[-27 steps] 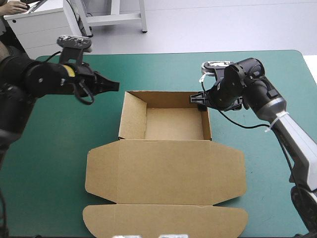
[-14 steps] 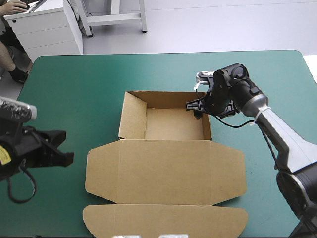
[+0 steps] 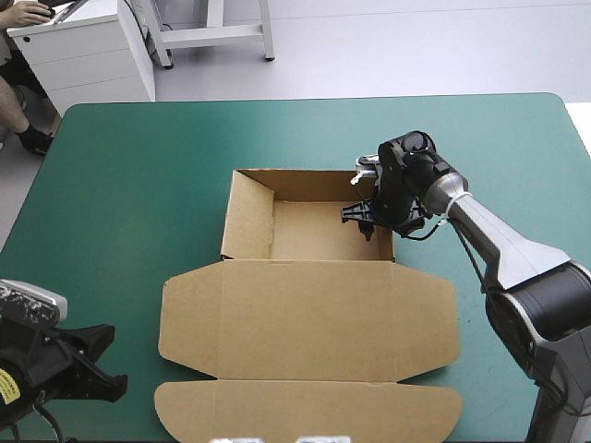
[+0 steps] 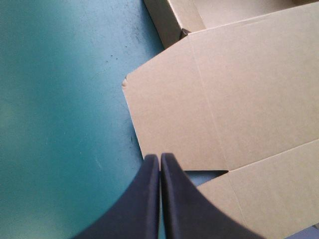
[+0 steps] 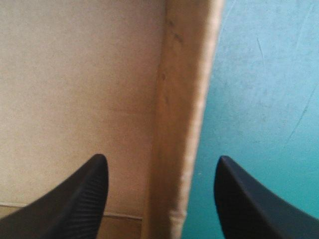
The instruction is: Fold the box
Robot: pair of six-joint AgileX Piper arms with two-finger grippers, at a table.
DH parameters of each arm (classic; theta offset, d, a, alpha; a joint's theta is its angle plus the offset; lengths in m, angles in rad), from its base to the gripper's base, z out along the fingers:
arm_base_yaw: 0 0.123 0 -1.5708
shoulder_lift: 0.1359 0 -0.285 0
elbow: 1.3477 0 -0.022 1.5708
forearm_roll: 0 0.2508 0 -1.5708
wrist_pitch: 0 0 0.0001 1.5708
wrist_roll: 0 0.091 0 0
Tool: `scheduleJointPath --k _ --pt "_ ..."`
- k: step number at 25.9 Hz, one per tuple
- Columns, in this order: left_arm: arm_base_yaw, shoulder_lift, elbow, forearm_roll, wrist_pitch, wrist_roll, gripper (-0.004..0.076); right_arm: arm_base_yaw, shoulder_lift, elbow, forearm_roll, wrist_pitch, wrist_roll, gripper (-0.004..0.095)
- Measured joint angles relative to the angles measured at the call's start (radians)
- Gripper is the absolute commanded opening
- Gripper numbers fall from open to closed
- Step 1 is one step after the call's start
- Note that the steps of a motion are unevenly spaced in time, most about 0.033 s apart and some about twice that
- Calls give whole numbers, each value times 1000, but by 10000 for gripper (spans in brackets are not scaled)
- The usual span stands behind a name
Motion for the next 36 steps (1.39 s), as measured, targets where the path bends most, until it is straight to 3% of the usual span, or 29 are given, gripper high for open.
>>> scheduleJointPath --k 4,13,19,24,26,32,36 --pt "0 -49 37 0 0 2 -9 0 0 0 0 0 1 -20" --pt "0 -101 46 1 1 3 -9 -13 0 -28 -8 5 -1 -20" --pt "0 -102 46 1 1 21 -9 -119 -72 -126 -59 20 -70 -20" --pt "0 -102 46 1 1 47 -9 -357 -182 -245 -106 21 -140 -20" --pt "0 -102 46 1 1 48 -9 -535 -194 -260 -102 26 -161 -20" --pt "0 -102 46 15 1 52 -9 -735 -128 -260 -53 11 -221 -20" --pt "0 -102 46 19 1 52 -9 -808 -51 -259 -48 -44 -252 -20"
